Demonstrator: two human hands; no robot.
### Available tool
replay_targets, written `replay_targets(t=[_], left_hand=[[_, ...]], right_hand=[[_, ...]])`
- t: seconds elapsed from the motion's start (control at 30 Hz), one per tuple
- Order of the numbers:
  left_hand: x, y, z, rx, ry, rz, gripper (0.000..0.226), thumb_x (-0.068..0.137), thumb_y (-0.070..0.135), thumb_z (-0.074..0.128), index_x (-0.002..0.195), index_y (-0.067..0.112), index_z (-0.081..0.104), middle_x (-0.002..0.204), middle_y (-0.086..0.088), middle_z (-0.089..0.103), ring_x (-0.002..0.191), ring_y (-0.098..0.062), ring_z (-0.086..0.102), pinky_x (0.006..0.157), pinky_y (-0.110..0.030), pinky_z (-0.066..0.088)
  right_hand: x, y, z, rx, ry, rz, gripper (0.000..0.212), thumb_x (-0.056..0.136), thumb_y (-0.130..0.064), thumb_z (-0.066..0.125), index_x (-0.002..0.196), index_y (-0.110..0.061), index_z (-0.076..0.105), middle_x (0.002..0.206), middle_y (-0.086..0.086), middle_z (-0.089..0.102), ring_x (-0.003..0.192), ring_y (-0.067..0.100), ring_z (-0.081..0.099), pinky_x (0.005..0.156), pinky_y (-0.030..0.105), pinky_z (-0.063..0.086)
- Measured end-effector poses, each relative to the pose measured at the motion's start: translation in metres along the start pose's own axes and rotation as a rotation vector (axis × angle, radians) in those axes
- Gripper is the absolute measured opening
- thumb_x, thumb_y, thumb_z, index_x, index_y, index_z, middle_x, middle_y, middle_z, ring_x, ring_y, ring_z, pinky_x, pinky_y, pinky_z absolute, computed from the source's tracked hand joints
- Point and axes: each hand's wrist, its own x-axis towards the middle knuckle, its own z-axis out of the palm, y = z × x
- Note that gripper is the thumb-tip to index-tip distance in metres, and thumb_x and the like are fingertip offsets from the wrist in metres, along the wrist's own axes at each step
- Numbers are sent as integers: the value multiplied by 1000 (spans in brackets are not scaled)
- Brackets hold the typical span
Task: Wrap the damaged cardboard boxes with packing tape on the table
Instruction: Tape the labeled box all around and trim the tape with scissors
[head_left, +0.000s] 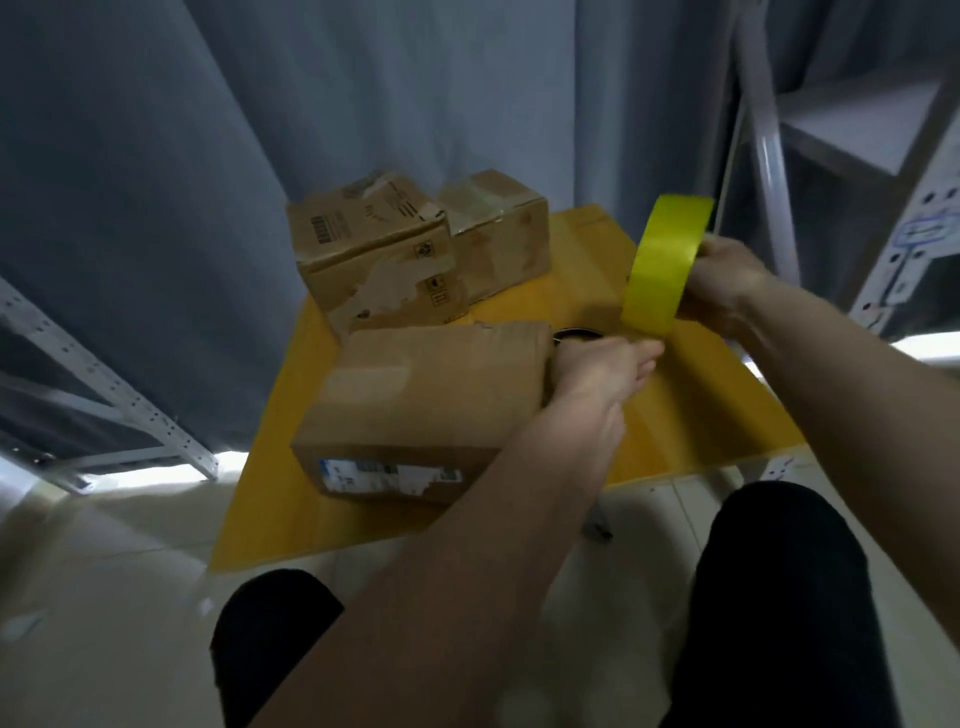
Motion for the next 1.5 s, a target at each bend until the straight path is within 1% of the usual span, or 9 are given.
replay_targets(t=[0.17,0.4,0.57,0.73,0.97,1.13,1.3,1.4,1.5], left_hand=[[11,-44,-16,106,25,-126,9,87,1,68,88,9,64,75,-4,65,70,-11,63,84,-27,55],[37,-55,-21,553,201,50,23,95,16,61,73,13,53,64,-1,62,53,-15,59,59,-32,60],[56,-42,-19,1070,198,143,24,88,30,69,99,9,65,99,-10,70,91,-30,69,79,-42,59],[61,-43,-29,1170,207,14,78,80,53,71,135,8,40,121,-12,57,104,-31,64,85,-43,55],[47,-39,-34,1227,131,1,59,92,34,63,136,8,34,116,-14,62,102,-32,65,85,-44,57],[9,6,-40,1377,96,439,33,93,12,51,125,14,48,105,-7,59,83,-22,53,65,-36,46],[-21,58,-77,1088,369,887,50,88,7,59,134,22,48,124,4,57,116,-16,51,96,-30,42],[-15,74,-123,1140,581,712,52,92,28,59,140,22,43,144,-5,42,136,-24,34,110,-39,30],[-12,72,-174,1193,726,446,60,94,51,51,144,20,39,153,-15,30,143,-34,22,116,-49,22]], right_hand=[[-1,45,-16,-233,136,-32,22,83,8,65,77,-12,58,60,-8,61,41,-7,55,46,16,48],[5,65,-6,-300,138,-57,23,80,12,62,79,-11,60,74,0,66,73,16,64,69,29,52],[7,70,1,-354,94,-139,20,86,2,64,103,-9,64,97,8,66,89,20,63,79,32,53],[2,70,4,-358,153,-200,26,90,5,55,114,-4,64,104,9,65,98,19,62,82,28,52],[0,54,6,-346,135,-85,33,89,5,55,120,-5,60,103,8,59,98,21,59,80,32,49],[2,41,8,-360,98,31,53,89,13,46,132,-17,54,128,10,48,112,26,48,82,29,46],[-6,24,17,-452,394,-19,37,91,3,52,125,-11,57,130,11,55,121,26,52,99,32,46],[-22,7,39,-592,557,-314,35,90,5,42,121,-7,55,127,12,54,117,23,52,96,24,39],[-39,2,82,-583,357,-470,22,98,-10,44,115,-7,58,115,8,58,108,20,55,97,31,44]])
